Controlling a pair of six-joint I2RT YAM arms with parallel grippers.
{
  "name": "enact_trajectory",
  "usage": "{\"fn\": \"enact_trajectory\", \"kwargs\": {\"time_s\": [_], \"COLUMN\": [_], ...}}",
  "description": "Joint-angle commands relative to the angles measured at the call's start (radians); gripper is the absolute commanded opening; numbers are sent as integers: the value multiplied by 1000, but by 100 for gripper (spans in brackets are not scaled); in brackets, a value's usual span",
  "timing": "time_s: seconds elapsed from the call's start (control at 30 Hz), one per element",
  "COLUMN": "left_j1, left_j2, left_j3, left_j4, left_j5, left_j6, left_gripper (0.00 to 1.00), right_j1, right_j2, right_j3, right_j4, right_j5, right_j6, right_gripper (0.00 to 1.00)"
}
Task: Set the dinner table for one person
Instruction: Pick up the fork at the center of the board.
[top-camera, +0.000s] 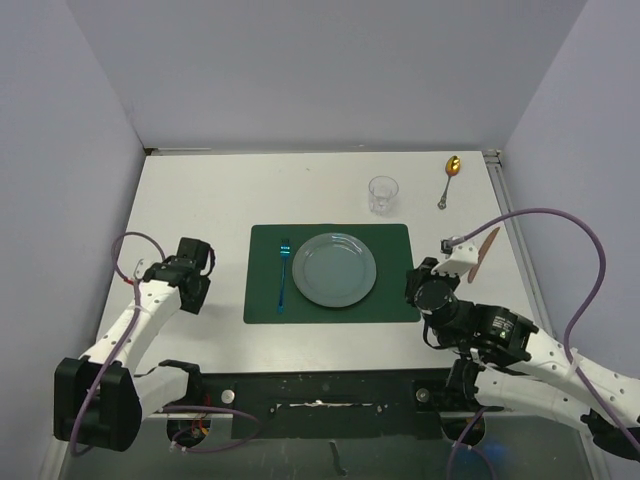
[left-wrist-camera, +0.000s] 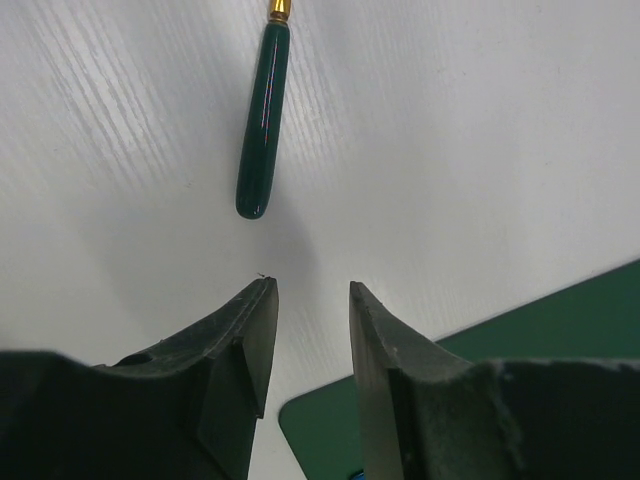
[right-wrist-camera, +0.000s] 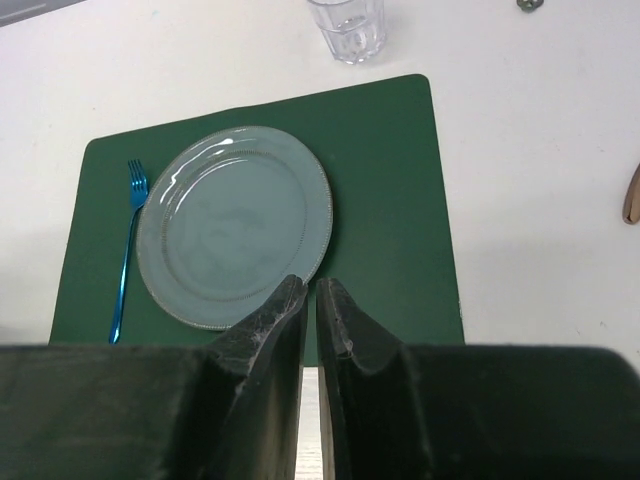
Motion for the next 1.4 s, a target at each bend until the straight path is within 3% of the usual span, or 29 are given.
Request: {"fn": "enact_trajectory", "kwargs": {"time_s": [0.0, 0.27, 0.67, 1.1, 1.37], "left_j1": [7, 46, 273, 296, 319], "left_j2": [11, -13, 68, 220, 88], "left_j3": [10, -6, -29, -41, -102], "left_j4": [10, -22, 110, 268, 214], "left_j5": [-41, -69, 75, 211, 156], "left_j6": [-90, -133, 69, 127, 130], "left_gripper": [33, 32, 32, 31, 30], "right_j1": [5, 5, 5, 4, 7], "right_j2": [-69, -173, -141, -113, -40], "right_j3": [-17, -37, -50, -43, -41], "right_j4": [70, 34, 75, 64, 128], "right_j5": [-7, -10, -35, -20, -32], "right_j6": [-18, -25, -23, 19, 12], "right_gripper": [12, 12, 12, 11, 11]}}
